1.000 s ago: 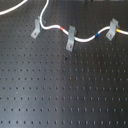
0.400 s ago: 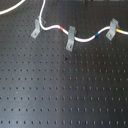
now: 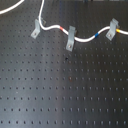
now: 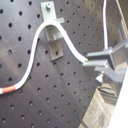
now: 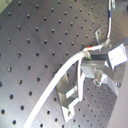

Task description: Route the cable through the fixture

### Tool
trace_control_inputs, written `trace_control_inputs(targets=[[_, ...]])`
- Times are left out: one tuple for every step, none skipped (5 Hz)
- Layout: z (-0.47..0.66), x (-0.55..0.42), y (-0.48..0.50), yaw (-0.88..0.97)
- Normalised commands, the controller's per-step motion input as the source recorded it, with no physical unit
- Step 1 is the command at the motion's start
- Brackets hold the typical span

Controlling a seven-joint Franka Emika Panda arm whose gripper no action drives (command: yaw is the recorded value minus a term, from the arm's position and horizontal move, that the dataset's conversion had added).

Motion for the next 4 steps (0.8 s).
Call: trace_control_inputs(targets=[[-0.07, -0.149, -0.103, 0.52], [0.0, -0.174, -0.15, 0.39], [0.0, -0.174, -0.232, 0.0], [-0.09, -0.208, -0.171, 0.0]])
